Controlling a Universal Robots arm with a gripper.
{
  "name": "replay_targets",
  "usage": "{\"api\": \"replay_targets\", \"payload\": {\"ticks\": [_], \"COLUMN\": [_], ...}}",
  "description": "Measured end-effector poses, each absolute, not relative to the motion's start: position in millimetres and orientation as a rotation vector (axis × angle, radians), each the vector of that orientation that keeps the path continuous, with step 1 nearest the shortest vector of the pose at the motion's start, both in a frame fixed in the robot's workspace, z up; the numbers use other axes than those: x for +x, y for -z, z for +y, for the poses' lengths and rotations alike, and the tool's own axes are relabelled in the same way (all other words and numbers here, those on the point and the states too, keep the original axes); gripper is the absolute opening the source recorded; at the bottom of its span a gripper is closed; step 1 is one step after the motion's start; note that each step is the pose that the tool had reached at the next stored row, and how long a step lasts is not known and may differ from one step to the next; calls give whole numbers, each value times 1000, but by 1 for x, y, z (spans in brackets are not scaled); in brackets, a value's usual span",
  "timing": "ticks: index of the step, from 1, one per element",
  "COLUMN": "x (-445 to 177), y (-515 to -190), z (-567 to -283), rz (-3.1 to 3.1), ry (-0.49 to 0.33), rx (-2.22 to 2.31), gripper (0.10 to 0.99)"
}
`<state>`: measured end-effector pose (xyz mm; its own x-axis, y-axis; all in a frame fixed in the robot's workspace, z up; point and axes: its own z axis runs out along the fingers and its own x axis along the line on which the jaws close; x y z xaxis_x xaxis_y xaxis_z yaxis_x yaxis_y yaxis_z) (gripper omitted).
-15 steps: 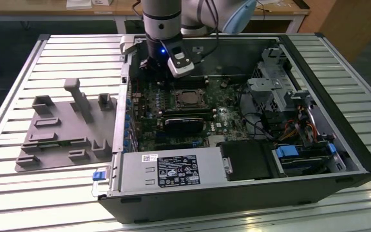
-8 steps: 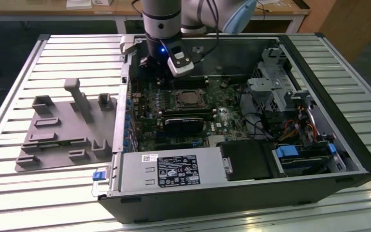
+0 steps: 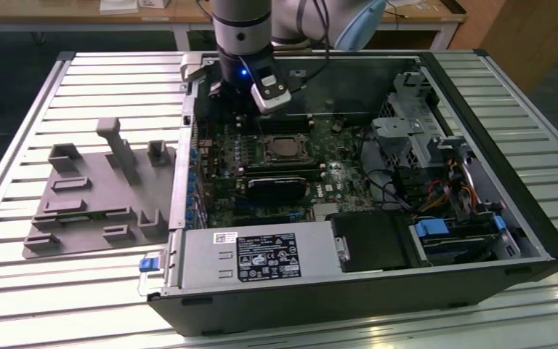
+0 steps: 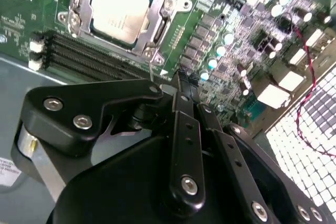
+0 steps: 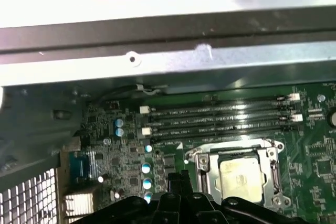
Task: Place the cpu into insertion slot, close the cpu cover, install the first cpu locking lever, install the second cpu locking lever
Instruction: 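Install the first cpu locking lever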
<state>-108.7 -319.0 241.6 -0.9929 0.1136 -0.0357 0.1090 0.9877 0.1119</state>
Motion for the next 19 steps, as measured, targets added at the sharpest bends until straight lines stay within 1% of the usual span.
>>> {"api": "replay_targets", "payload": {"ticks": [6,14,19], "x": [-112,-112,-109], "y": [-242,-242,-242], "z": [-319,-319,-319], "rz": [3082,3078,3078], "ry": [-269,-326,-328], "rx": [172,166,165], "gripper": [102,102,102]}}
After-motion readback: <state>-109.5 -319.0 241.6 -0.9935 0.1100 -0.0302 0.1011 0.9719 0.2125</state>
